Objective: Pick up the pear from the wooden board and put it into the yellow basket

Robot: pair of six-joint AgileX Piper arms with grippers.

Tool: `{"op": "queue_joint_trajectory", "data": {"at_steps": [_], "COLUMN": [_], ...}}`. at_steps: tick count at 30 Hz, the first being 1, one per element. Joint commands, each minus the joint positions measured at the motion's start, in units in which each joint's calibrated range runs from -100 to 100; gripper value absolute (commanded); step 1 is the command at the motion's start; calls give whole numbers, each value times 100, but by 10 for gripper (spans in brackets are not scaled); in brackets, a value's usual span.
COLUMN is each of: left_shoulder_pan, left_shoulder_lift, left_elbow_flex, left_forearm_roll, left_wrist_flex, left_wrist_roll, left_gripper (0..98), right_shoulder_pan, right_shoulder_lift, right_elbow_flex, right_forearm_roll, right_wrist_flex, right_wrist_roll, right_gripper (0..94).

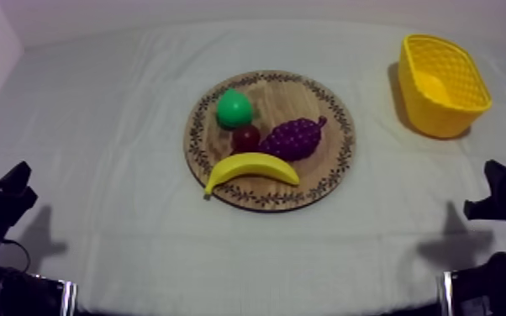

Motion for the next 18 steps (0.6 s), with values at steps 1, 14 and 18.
{"op": "queue_joint_trajectory", "data": {"at_steps": [1,14,18], "left_shoulder_pan": [0,0,0], "left_shoulder_lift": [2,2,2], "left_elbow_flex": [-2,-2,-2], "left_forearm_roll": [1,1,1], "left_wrist_flex": [0,0,0], "left_wrist_roll": [-1,-2,-2], "left_gripper": [1,1,1], "right_shoulder_pan": [-197,-2454,-3105], "right_shoulder_lift": [110,4023,5261], "right_elbow_flex": [-35,-3719,-4933], "right_forearm_roll": [326,2534,2615], "right_wrist_flex": [16,2801,3735], "right_wrist_roll": [-836,-2860,-3158], "right_gripper": [4,4,4]}}
